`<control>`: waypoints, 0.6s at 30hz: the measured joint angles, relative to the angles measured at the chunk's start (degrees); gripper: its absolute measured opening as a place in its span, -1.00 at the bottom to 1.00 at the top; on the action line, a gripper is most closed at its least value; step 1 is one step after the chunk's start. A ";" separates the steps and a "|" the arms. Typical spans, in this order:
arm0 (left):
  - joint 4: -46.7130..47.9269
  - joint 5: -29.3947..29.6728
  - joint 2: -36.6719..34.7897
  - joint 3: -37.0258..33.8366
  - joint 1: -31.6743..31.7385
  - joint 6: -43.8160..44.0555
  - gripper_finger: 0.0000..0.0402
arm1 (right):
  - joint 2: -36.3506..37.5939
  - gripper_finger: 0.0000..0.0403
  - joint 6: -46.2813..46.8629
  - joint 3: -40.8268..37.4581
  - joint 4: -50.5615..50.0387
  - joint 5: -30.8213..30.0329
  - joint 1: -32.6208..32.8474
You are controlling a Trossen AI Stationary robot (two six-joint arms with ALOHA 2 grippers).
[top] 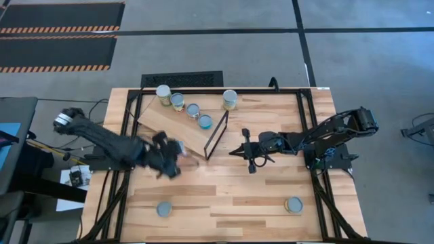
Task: Pick and place cans onto a shelf
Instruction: Put the canned pineapples on the shelf
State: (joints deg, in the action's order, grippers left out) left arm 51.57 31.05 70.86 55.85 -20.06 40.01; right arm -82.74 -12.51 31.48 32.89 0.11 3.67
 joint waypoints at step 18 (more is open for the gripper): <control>-11.06 -11.55 -8.89 -9.05 39.24 -21.53 -1.00 | 0.00 -0.94 0.04 0.00 0.08 0.10 -0.05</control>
State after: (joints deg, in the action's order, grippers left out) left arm 40.51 19.50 61.98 46.81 19.19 18.48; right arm -82.74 -12.47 31.48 32.97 0.21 3.62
